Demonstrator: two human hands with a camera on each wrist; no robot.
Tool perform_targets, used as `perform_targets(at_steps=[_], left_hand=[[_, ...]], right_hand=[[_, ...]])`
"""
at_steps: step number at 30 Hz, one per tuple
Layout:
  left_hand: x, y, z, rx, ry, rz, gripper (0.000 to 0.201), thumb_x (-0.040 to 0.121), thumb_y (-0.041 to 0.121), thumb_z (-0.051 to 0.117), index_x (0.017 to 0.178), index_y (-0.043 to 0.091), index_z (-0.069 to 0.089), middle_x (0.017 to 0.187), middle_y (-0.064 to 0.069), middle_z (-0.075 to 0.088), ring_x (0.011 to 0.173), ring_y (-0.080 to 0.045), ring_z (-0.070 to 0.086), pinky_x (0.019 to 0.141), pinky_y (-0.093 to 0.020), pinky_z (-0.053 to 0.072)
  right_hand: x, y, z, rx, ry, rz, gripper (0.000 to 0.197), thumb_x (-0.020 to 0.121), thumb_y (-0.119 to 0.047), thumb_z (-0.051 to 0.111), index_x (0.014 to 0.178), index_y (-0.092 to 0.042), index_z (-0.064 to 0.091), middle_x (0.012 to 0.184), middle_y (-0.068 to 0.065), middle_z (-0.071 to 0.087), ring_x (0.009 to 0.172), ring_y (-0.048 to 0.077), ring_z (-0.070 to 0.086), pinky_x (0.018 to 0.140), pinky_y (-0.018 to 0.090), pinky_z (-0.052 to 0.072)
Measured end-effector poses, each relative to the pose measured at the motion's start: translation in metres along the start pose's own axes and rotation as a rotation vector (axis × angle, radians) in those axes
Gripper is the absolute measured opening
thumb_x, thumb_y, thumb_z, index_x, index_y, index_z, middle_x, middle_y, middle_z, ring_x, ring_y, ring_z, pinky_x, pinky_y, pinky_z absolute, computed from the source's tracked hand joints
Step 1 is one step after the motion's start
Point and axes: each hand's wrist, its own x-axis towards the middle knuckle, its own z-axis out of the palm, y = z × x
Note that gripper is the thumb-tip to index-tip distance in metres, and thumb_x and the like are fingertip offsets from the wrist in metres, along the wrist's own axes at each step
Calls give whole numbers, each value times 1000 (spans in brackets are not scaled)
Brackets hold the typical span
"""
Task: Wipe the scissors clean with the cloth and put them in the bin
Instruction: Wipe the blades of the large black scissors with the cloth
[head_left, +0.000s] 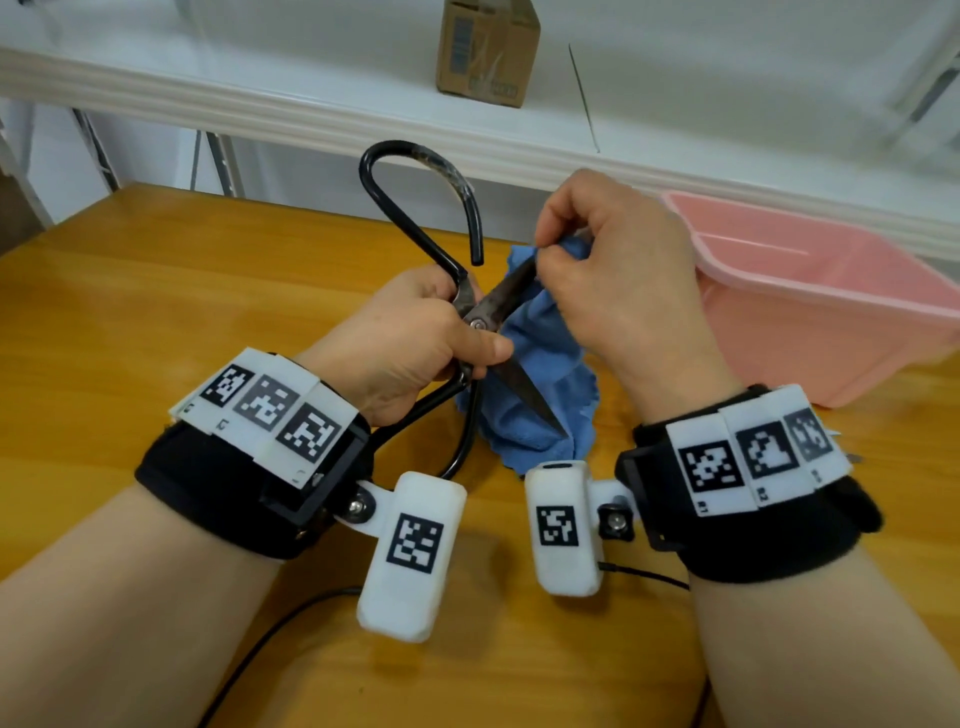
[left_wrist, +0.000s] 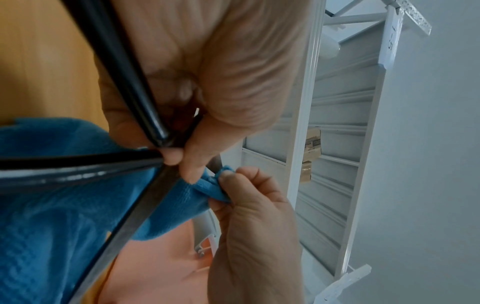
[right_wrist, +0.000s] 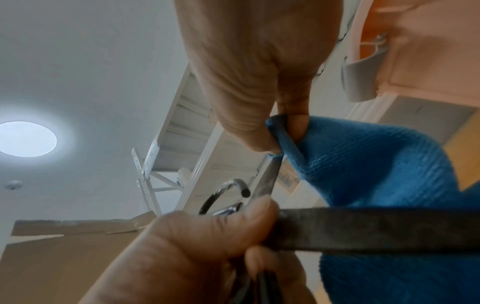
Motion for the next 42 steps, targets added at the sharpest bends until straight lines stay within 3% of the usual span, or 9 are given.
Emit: perform_targets(at_steps=[5, 9, 11, 17, 19, 25, 29, 38, 42], left_hand=[[0, 2, -1, -109, -31, -39, 27, 80, -15, 63, 77, 8, 48, 58, -3, 56, 50, -15, 55, 53, -24, 48], [1, 2, -5, -157, 2, -72, 23, 82, -11, 64, 80, 5, 48, 64, -7, 55, 51, -16, 54, 53, -24, 48], [2, 3, -6, -190, 39, -65, 23, 82, -11, 63, 79, 6, 48, 66, -6, 56, 50, -14, 54, 51, -21, 48], [-2, 8, -6, -194, 77, 12, 24, 77, -17, 62, 77, 5, 53, 62, -5, 61, 51, -14, 58, 49, -21, 48], [-4, 9, -6, -136, 87, 34, 26, 71, -22, 59, 78, 3, 53, 60, -8, 60, 50, -17, 57, 47, -24, 46], [-6, 8, -3, -80, 39, 54, 29, 74, -22, 61, 71, 6, 52, 55, -3, 59, 47, -14, 56, 46, -24, 44], [-5, 4, 2, -60, 39, 39, 34, 74, -20, 64, 68, 9, 47, 51, -1, 52, 47, -16, 51, 49, -26, 43], [-4, 0, 6, -70, -9, 21, 33, 75, -18, 65, 72, 10, 48, 57, -3, 52, 49, -15, 53, 49, -25, 45], [-4, -1, 5, -105, -13, -24, 33, 76, -18, 63, 74, 10, 47, 55, -2, 53, 48, -15, 54, 49, -25, 46]], right_hand=[[7, 12, -12, 63, 73, 69, 19, 79, -6, 64, 80, -25, 62, 75, -15, 61, 72, -2, 58, 62, 7, 42], [9, 12, -20, 273, 138, 110, 23, 75, -8, 68, 76, -30, 60, 78, -13, 67, 76, 7, 66, 70, 31, 57], [9, 5, -24, 309, 99, 72, 23, 75, -9, 70, 78, -30, 61, 81, -9, 68, 79, 12, 68, 71, 34, 57], [-5, -28, -7, 157, -205, -105, 26, 78, -9, 70, 87, -31, 62, 83, -16, 64, 80, -3, 61, 67, 13, 46], [-9, -32, 1, 71, -241, -151, 24, 79, -9, 68, 88, -30, 63, 83, -17, 64, 82, -3, 59, 67, 12, 46], [-11, -27, 8, 112, -92, -94, 16, 79, -8, 68, 79, -21, 59, 78, -7, 65, 76, 6, 59, 66, 21, 48], [-4, -11, 5, 157, 0, 0, 20, 80, -4, 62, 77, -21, 51, 81, -1, 67, 80, 14, 64, 72, 41, 54], [4, 9, -7, 123, 139, 57, 20, 83, 1, 57, 78, -17, 49, 81, 1, 64, 75, 17, 60, 68, 41, 52], [4, 10, -5, 105, 128, 67, 27, 85, 2, 55, 78, -22, 47, 78, -5, 58, 69, 7, 51, 63, 28, 48]])
